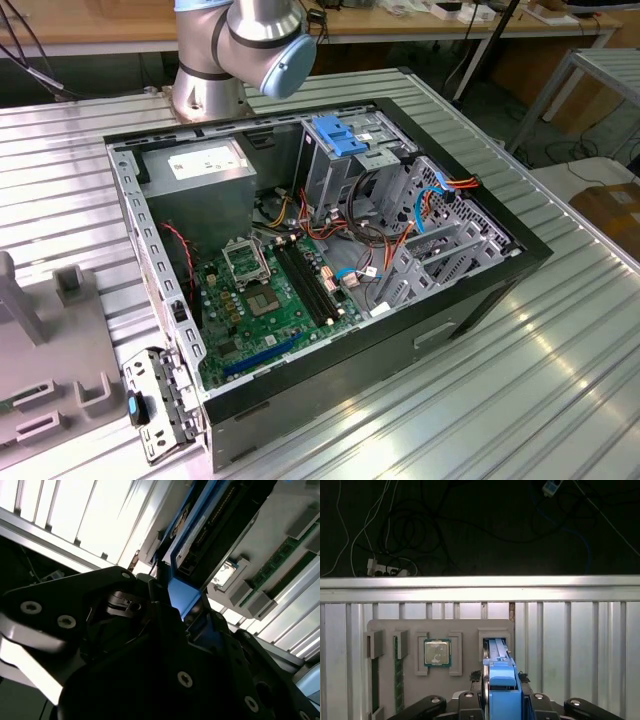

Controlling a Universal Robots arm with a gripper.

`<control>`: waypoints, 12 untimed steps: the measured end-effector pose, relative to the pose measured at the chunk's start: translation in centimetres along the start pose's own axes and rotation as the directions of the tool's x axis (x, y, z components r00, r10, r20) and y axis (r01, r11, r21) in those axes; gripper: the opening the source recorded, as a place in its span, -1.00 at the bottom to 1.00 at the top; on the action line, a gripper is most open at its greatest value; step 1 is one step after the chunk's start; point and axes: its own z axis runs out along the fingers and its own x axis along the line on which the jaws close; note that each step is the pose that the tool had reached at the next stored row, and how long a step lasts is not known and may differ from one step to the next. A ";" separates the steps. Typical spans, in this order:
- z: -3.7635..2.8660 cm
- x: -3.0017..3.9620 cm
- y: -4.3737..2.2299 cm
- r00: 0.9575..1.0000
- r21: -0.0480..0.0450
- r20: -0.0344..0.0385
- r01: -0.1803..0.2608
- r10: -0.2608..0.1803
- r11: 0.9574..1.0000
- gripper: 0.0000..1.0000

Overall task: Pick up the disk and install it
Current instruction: 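Pick up the disk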

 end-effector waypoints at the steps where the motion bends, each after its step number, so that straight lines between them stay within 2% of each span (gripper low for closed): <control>1: 0.00 0.00 0.00 1.000 0.000 0.000 0.000 0.000 1.000 -0.25; 12: 0.00 0.00 0.00 1.000 0.000 0.000 0.002 -0.002 1.000 -0.26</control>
